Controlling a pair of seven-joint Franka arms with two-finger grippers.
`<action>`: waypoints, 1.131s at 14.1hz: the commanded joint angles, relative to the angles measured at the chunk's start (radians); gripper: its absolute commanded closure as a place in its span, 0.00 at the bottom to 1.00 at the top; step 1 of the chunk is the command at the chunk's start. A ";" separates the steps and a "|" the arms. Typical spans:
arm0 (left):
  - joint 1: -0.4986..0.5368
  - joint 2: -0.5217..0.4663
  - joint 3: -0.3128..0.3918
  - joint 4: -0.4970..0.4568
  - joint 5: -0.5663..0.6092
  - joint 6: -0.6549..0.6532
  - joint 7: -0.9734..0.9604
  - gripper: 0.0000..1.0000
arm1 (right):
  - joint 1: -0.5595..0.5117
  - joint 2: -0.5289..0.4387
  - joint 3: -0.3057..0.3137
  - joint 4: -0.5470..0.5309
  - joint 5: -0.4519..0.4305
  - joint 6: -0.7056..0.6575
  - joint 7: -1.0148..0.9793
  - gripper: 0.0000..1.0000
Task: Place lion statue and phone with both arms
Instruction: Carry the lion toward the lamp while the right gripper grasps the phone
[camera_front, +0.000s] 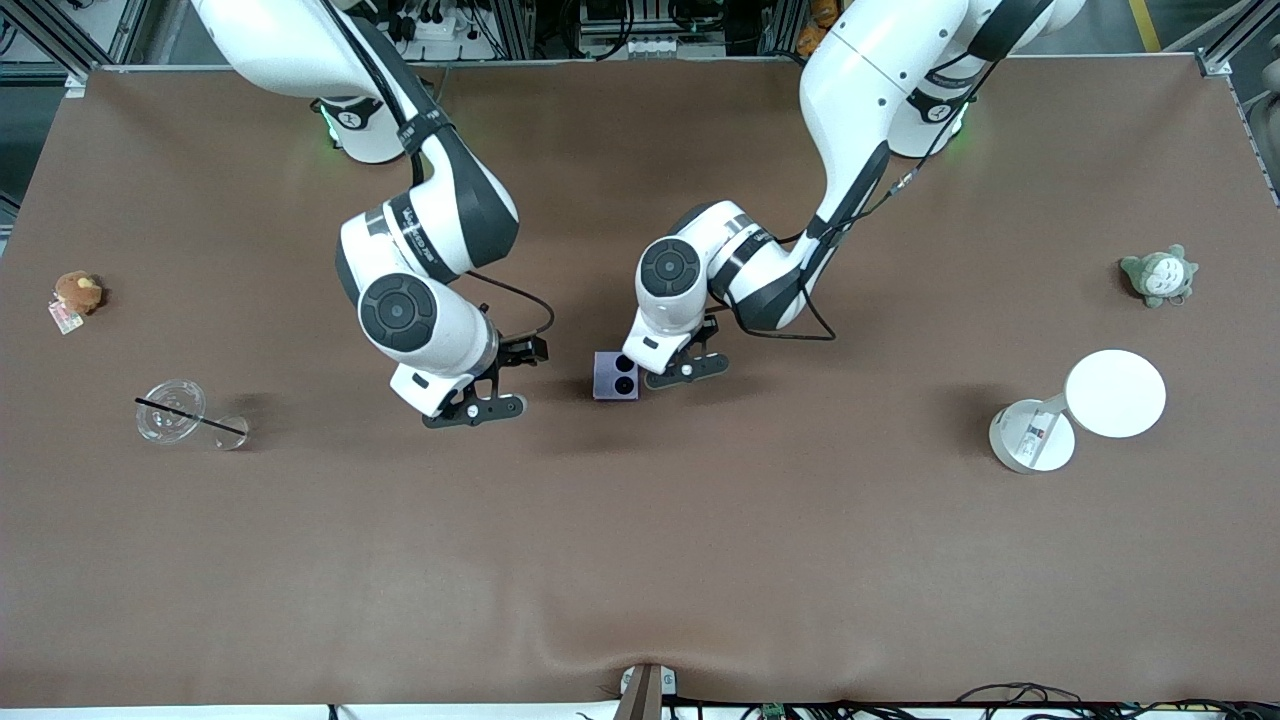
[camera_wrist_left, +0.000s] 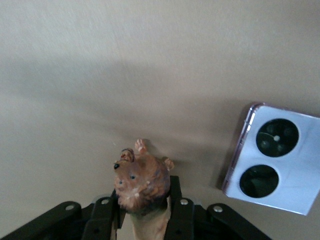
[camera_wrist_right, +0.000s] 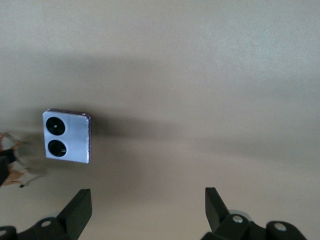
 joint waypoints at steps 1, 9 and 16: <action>0.036 -0.068 0.002 -0.005 0.027 -0.100 0.090 1.00 | -0.009 0.023 0.001 0.006 0.009 0.026 0.010 0.00; 0.217 -0.194 0.003 -0.032 0.053 -0.300 0.447 1.00 | 0.138 0.191 0.001 0.069 0.003 0.221 0.296 0.00; 0.472 -0.234 -0.006 -0.138 0.137 -0.245 0.708 1.00 | 0.228 0.279 0.000 0.104 -0.009 0.330 0.339 0.00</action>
